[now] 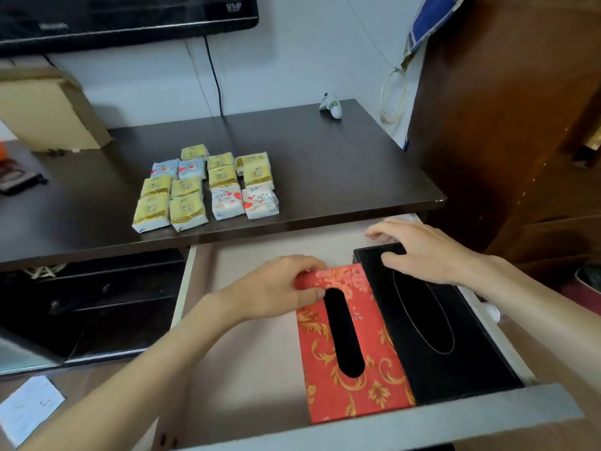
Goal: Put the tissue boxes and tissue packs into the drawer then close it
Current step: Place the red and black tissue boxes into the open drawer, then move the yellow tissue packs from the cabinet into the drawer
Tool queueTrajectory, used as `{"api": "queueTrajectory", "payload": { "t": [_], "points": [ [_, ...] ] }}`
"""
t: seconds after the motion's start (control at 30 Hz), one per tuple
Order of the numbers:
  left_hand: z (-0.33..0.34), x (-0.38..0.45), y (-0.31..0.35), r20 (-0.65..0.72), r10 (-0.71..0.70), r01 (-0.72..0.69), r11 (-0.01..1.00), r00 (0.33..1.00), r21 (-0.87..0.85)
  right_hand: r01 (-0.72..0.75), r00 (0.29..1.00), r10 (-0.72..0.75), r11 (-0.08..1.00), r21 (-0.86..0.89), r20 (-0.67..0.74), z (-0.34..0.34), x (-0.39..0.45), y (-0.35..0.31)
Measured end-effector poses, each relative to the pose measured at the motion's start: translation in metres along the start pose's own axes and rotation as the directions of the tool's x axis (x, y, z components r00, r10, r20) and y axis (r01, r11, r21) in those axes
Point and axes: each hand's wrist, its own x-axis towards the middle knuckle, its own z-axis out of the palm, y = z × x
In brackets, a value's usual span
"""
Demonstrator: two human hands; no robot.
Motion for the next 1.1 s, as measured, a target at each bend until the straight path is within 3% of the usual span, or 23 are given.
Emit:
{"api": "queueTrajectory", "payload": {
  "t": [0.07, 0.17, 0.33, 0.5, 0.73, 0.93, 1.1],
  "points": [
    [-0.018, -0.014, -0.005, -0.042, 0.014, -0.009, 0.995, 0.999, 0.099, 0.057, 0.995, -0.05, 0.995, 0.078, -0.092, -0.004, 0.008, -0.022],
    [-0.052, -0.035, -0.02, -0.157, -0.023, 0.034, 0.997, 0.987, 0.07, 0.147, 0.977, -0.107, 0.966, 0.215, -0.185, -0.008, 0.031, -0.056],
    [-0.107, -0.047, -0.06, -0.407, -0.158, 0.149, 0.987, 0.9, -0.054, 0.223, 0.964, -0.173, 0.937, 0.267, -0.2, -0.014, 0.091, -0.108],
    [-0.143, -0.04, -0.104, -0.536, -0.24, 0.285, 0.959, 0.809, 0.002, 0.166, 0.973, -0.111, 0.946, 0.278, -0.202, -0.013, 0.16, -0.141],
    [-0.171, 0.039, -0.122, -0.512, -0.237, 0.311, 0.948, 0.825, 0.063, -0.049, 0.986, 0.076, 0.982, 0.183, -0.146, -0.006, 0.23, -0.155],
    [-0.172, 0.096, -0.137, -0.299, -0.278, 0.366, 0.881, 0.913, 0.299, -0.114, 0.985, 0.114, 0.993, 0.004, -0.127, 0.005, 0.251, -0.148],
    [-0.172, 0.118, -0.146, -0.295, -0.229, 0.318, 0.899, 0.928, 0.301, -0.172, 0.967, 0.19, 0.978, 0.114, -0.169, -0.008, 0.251, -0.105]
  ]
}}
